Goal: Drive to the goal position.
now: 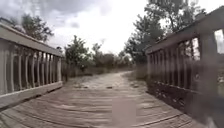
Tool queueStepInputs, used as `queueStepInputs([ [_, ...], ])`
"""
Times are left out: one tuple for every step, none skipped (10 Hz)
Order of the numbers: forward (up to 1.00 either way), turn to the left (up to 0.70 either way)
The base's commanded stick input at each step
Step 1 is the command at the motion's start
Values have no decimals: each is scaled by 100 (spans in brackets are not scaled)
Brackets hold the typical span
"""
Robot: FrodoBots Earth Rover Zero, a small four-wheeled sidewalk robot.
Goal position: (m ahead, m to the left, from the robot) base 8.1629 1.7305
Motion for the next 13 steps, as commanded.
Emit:
queueStepInputs([
  [70,0],
  [70,0],
  [70,0],
  [70,0],
  [70,0],
  [70,0],
  [70,0],
  [70,0],
  [70,0],
  [70,28],
  [70,35],
  [70,31],
  [70,0],
])
